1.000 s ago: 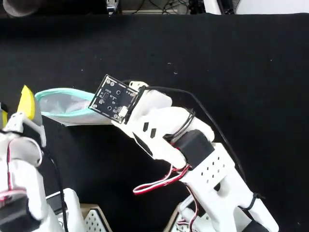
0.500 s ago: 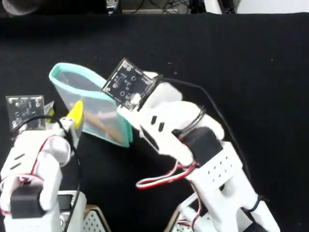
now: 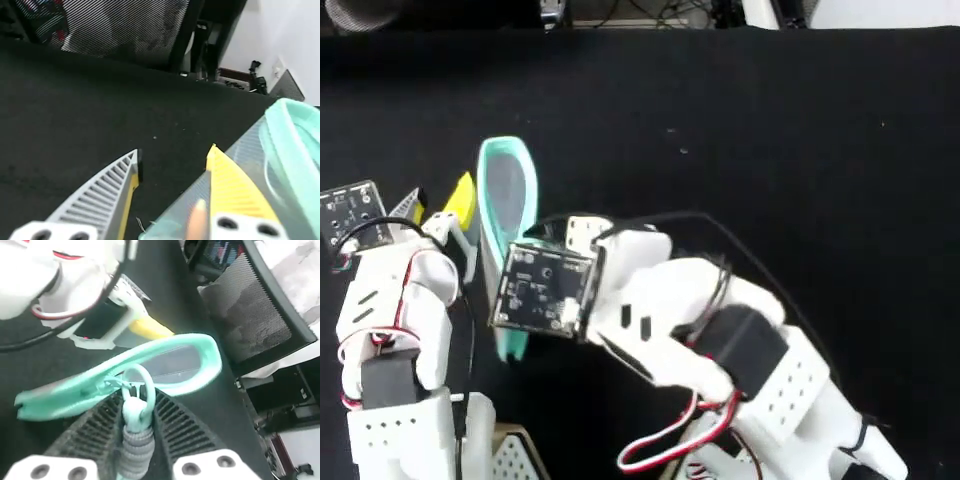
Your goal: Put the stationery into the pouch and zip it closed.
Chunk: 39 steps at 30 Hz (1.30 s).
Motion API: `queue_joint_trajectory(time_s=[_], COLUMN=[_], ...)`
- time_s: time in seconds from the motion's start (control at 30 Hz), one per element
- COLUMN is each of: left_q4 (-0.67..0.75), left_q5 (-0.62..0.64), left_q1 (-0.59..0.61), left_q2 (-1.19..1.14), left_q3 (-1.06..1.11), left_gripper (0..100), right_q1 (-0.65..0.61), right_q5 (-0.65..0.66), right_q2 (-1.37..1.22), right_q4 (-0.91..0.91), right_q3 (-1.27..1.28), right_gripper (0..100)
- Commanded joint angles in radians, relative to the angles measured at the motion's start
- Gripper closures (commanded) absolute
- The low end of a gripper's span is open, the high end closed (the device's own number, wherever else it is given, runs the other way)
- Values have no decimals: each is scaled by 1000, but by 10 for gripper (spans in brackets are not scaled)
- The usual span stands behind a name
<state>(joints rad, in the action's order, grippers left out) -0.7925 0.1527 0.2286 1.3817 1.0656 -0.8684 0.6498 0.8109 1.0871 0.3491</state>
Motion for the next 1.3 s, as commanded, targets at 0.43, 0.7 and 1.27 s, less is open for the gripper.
queue_joint_trajectory(time_s=[0.43,0.7,1.27], left_q4=[-635,-809,-388], left_q5=[-354,-384,-258], left_q1=[-68,-458,-326], left_q2=[437,437,437], left_q3=[-369,-481,-35], left_gripper=[767,752,733], right_q1=[-12,-12,-12], right_q5=[8,11,15], right_q2=[31,28,33], right_q4=[-3,-3,5], right_q3=[-59,-59,-58], right_gripper=[986,986,986])
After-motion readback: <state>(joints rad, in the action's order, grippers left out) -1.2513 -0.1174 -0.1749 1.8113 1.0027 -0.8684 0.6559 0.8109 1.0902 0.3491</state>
